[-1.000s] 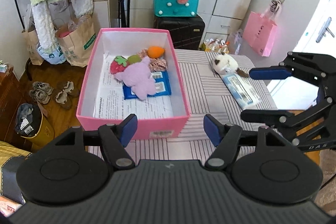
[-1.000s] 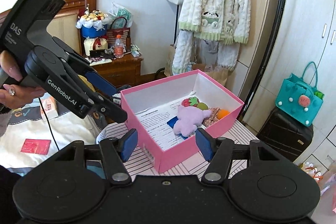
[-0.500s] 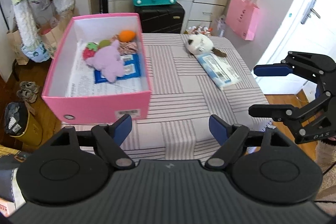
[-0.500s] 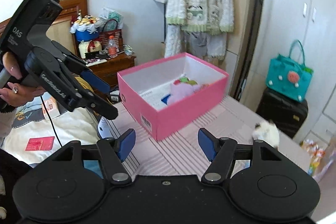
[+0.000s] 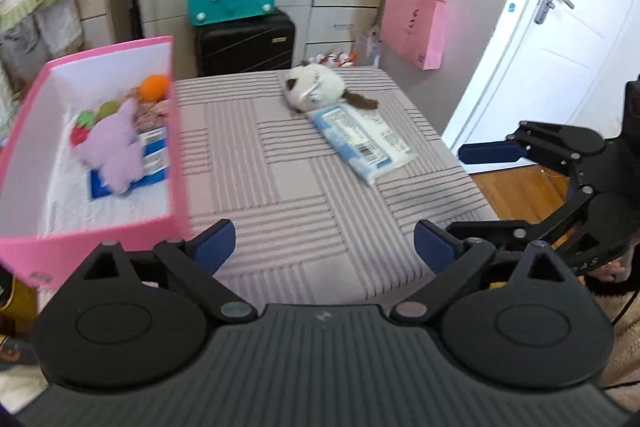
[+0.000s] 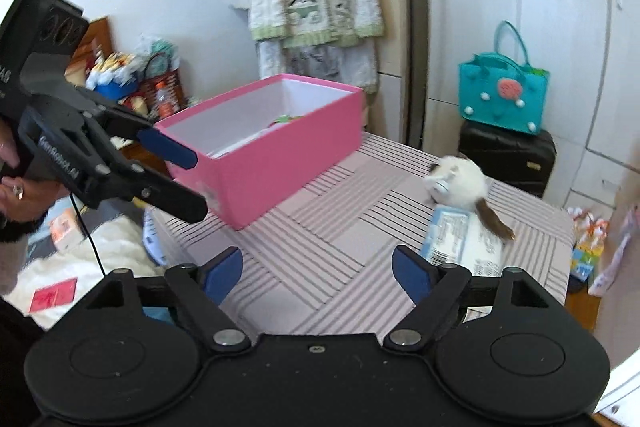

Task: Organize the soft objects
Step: 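Withdraw both tools from the shoebox toward the blue-and-white tissue pack, then grasp the tissue pack's end with the left gripper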

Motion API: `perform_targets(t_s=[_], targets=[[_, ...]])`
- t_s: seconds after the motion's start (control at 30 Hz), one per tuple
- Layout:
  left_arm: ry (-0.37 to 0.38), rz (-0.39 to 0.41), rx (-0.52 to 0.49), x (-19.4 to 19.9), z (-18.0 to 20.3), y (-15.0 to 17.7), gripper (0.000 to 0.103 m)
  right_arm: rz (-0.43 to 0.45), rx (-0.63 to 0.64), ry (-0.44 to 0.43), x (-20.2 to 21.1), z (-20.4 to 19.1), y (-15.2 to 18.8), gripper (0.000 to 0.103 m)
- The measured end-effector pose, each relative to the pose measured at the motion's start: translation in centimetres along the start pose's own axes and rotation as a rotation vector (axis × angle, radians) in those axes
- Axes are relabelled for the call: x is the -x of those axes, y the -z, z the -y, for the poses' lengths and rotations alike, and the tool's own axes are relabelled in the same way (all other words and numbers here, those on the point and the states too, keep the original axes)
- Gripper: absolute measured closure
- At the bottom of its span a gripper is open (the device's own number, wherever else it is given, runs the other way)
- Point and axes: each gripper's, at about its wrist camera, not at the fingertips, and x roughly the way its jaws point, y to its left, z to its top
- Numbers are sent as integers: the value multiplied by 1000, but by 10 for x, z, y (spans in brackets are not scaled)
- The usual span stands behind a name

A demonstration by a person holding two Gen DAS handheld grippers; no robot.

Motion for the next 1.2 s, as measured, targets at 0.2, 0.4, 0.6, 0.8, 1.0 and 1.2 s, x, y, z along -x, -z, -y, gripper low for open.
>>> perform_targets(t_s=[0.2, 0.4, 0.6, 0.8, 1.0, 1.2], targets=[[33, 3, -32, -50, 9, -12, 2, 22, -68, 33, -27, 37, 19, 15], [70, 13, -23, -94, 14, -19, 2, 7, -85, 82, -53, 72, 36, 15], [126, -28, 48, -134, 18, -27, 4, -48, -77, 134, -73, 99, 43, 15], [149, -15, 101, -163, 24, -30, 4, -81, -59, 145, -91, 117, 48, 15], [148, -38, 168, -189, 24, -32, 8, -104, -69, 128, -104, 128, 50, 15], [154, -17, 187, -195, 25, -26, 19, -91, -103, 85, -100, 129, 52, 37]])
